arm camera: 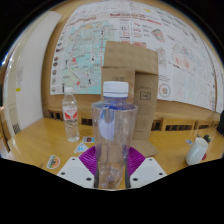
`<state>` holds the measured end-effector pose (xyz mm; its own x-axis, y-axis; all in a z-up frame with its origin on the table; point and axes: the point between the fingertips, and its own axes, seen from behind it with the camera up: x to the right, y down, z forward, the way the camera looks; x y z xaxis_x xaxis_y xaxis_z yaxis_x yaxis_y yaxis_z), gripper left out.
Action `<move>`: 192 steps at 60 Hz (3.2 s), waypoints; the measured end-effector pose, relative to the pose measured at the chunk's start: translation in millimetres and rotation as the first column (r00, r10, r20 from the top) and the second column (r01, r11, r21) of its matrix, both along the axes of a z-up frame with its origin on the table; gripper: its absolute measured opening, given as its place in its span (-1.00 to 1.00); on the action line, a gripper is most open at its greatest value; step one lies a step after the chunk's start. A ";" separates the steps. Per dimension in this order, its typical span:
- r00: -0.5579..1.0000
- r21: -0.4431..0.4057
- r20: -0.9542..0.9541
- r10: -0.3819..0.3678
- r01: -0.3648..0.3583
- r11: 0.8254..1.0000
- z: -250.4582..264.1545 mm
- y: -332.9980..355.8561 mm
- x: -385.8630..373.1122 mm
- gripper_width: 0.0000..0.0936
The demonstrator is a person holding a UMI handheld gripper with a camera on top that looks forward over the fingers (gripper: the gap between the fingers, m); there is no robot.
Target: Pour water
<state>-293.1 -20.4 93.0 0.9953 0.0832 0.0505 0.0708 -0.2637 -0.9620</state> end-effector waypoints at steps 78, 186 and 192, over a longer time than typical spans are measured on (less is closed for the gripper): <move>-0.531 0.184 -0.843 0.085 -0.137 0.973 174.6 1.0 220.4 -0.27; 0.987 -0.170 0.066 -0.149 0.158 0.973 36.7 -160.2 450.6 0.81; 0.982 -0.180 0.071 -0.173 0.184 0.966 52.0 -218.0 437.6 0.82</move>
